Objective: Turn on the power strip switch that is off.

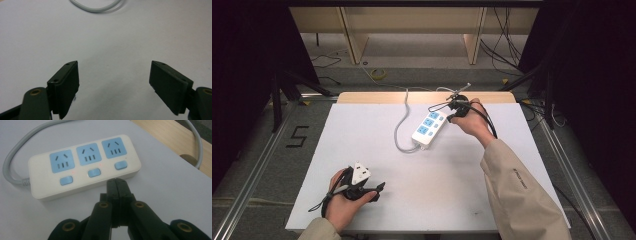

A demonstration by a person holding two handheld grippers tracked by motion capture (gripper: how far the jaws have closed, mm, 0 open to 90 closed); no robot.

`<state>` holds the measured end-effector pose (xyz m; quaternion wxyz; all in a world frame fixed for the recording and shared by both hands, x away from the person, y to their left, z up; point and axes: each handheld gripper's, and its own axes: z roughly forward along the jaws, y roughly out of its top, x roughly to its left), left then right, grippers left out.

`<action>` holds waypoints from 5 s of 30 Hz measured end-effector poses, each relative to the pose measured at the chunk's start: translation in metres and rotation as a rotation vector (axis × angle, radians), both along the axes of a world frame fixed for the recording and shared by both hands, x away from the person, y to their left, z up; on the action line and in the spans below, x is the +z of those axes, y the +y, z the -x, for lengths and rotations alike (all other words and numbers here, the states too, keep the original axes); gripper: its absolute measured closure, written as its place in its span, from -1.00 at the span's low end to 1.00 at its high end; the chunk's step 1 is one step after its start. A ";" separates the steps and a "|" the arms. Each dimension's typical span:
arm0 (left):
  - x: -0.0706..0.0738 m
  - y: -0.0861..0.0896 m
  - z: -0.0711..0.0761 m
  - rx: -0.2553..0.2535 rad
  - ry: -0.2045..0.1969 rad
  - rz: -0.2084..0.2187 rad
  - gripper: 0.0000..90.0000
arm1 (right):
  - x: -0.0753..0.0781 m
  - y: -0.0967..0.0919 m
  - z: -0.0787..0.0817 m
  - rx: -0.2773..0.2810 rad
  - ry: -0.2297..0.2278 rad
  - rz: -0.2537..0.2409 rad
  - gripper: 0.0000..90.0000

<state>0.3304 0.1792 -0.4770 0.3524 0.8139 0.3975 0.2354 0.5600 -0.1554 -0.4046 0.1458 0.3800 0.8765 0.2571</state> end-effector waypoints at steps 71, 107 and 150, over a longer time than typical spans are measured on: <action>0.000 0.002 0.003 -0.001 0.002 0.008 -0.47 | -0.027 0.027 -0.051 -0.044 0.024 0.011 1.00; 0.001 0.003 0.004 -0.002 0.000 0.004 -0.47 | -0.035 0.035 -0.053 -0.053 0.032 0.051 1.00; 0.000 0.002 0.004 -0.001 0.000 0.000 -0.47 | -0.036 0.027 -0.042 -0.055 -0.017 0.010 1.00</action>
